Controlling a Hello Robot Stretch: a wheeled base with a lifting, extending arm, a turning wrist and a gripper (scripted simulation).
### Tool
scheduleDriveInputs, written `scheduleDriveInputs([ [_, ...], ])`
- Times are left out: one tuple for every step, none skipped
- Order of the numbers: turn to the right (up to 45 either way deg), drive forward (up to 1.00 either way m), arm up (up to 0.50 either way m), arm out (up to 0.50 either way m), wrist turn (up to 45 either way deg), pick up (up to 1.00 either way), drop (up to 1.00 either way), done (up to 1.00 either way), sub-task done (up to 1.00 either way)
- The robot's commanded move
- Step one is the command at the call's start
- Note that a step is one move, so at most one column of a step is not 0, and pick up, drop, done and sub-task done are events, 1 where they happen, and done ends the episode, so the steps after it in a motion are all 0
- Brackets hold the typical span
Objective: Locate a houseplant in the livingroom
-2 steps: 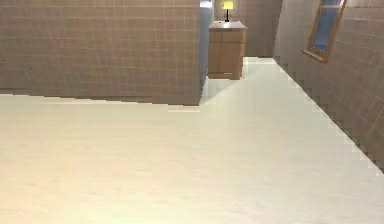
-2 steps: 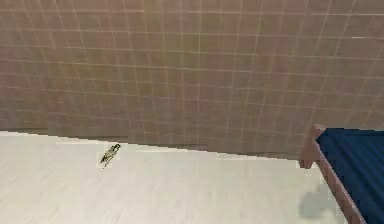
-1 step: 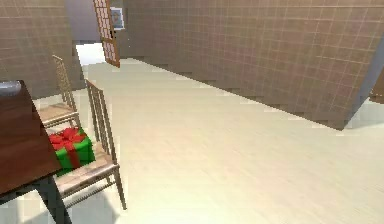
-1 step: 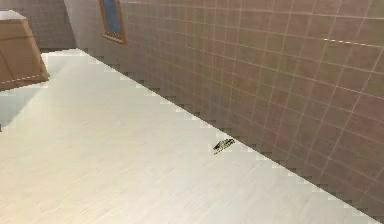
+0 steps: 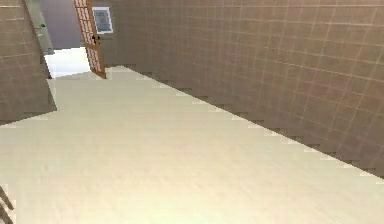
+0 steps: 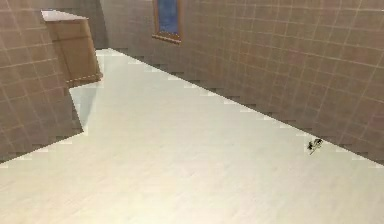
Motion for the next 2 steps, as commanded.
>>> scheduleDriveInputs([
  [-6.0,0.00,0.00,0.00,0.0,0.00,0.00,0.00,0.00],
  [0.0,0.30,0.00,0.00,0.0,0.00,0.00,0.00,0.00],
])
